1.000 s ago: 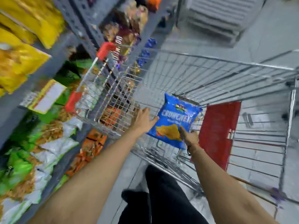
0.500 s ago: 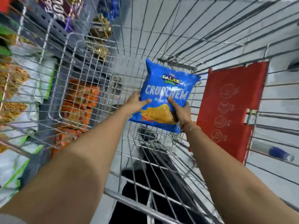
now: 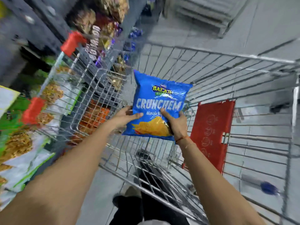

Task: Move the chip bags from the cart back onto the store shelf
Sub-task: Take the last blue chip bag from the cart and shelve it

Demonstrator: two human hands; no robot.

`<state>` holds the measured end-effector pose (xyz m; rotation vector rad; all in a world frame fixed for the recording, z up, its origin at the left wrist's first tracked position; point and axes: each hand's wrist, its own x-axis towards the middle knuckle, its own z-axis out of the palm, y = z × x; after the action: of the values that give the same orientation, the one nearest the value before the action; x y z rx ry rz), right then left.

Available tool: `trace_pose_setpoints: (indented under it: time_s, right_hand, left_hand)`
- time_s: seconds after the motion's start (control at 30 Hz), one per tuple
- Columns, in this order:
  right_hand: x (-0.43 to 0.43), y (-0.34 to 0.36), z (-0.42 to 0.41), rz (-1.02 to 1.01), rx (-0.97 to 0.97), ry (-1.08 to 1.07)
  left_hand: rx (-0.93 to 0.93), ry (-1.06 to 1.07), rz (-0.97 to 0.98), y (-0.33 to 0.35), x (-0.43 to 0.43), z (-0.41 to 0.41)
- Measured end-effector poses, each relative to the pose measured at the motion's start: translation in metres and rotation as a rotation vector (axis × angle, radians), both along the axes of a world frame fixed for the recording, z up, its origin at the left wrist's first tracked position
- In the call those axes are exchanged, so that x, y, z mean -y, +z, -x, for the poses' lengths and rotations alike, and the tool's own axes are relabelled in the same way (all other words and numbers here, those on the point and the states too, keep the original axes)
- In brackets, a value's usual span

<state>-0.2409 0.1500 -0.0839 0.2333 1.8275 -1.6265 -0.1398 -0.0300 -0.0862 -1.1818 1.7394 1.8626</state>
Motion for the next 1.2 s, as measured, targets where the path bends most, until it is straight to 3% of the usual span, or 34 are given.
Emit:
trace_pose_setpoints:
  time_s: [0.4,0.73,1.0,1.2]
  right_hand:
    - [0.099,0.231,-0.027,0.443,-0.323,0.151]
    - [0.174,0.445,-0.116,0.855,-0.544,0.321]
    - [0.25,0.554,-0.229,1.053,-0.615,0.537]
    - [0.29,0.592,-0.322,1.109,-0.617,0.745]
  left_hand:
    - [-0.521,0.396,0.364,0.253,0.044,-0.067]
    - [-0.82,0.628,0.985,0.453,0.065,-0.186]
    - [-0.814,0.894,1.378,0.546,0.08,-0.31]
    - [-0.736,1.074,1.432,0.574,0.088,-0.394]
